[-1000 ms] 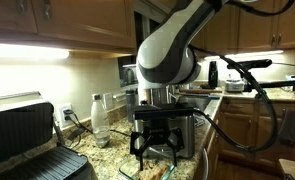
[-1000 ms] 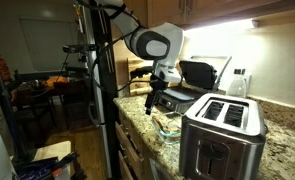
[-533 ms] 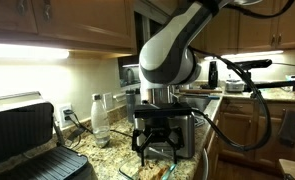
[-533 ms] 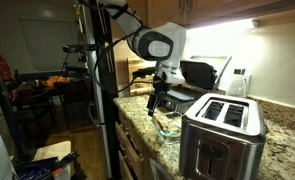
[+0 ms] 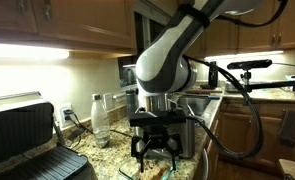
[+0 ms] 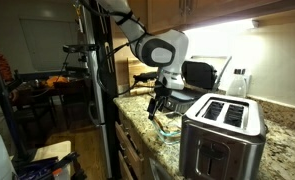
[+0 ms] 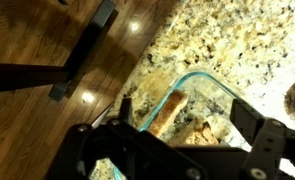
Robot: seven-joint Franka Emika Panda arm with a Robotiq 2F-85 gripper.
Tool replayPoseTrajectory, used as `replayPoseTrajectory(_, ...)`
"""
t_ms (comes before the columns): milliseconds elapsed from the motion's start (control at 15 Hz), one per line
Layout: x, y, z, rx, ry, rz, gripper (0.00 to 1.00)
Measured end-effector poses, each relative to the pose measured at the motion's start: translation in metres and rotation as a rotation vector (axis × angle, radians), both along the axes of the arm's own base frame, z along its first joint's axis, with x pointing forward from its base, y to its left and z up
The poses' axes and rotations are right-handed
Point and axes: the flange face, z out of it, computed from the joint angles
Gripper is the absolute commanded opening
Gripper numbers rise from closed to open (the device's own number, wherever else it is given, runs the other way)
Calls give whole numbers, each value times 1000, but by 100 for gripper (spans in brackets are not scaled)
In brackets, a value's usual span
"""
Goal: Put the bread in the toaster
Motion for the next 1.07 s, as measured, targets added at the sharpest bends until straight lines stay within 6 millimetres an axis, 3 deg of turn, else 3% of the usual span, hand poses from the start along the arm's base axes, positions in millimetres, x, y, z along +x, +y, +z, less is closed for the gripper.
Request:
replayPoseTrajectory(467,1,-1,-14,-7,22,-36,100)
replayPoseTrajectory(1067,2,-6,-14,-13,24,-71,100)
